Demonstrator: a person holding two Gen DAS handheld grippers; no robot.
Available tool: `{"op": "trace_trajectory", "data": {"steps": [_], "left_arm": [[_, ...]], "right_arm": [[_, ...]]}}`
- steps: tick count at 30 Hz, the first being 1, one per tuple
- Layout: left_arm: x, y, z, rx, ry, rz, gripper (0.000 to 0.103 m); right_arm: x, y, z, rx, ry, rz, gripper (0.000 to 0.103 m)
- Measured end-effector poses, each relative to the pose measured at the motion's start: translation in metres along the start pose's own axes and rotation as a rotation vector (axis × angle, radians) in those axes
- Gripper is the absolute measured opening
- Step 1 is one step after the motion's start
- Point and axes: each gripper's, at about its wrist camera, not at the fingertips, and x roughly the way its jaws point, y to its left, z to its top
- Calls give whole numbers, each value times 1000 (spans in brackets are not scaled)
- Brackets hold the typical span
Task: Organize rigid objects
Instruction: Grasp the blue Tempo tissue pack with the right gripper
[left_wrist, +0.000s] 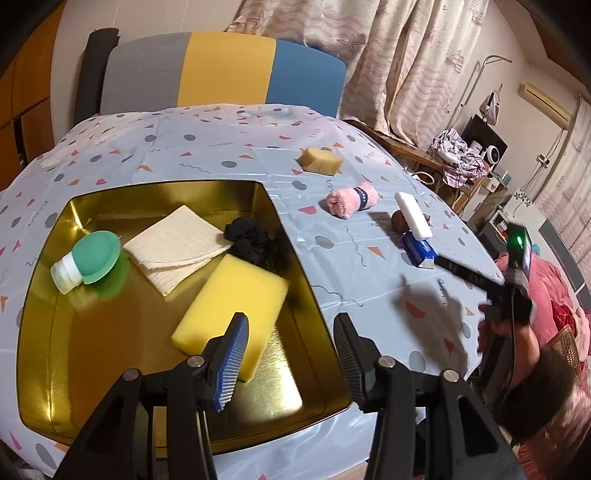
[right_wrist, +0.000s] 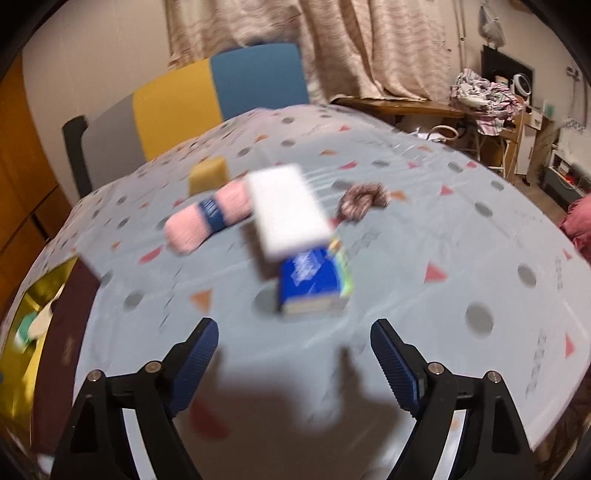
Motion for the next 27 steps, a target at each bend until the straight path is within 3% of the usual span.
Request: {"op": "trace_trajectory", "data": {"steps": [7,8,10,11,12,22,25,27], "left_arm": [[1,-10,3,18,11,17,48],[0,-10,4,21,11,23,48],[0,-11,5,22,9,28,48],[0,-11,6,20,8,28,48],[0,-11,7,19,9,28,48],[14,-35,16,56,28,-17,48],[18,-45,19,74,31,-29,48],[21,-51,22,80,37,-37,48]], "right_arm": [[54,-5,40,-40,61,-33,88],[62,-3,42,-56,74,-44,85],[69,-1,39,-85,93,-41,69],[73,1,38,-104,110,-34,55],[74,3,34,-122,118,-36,53],[19,27,-16,-210,78,173,53],[5,13,-17,-156,17,144,53],[2,-6,-12,-95,-18,73,53]]}}
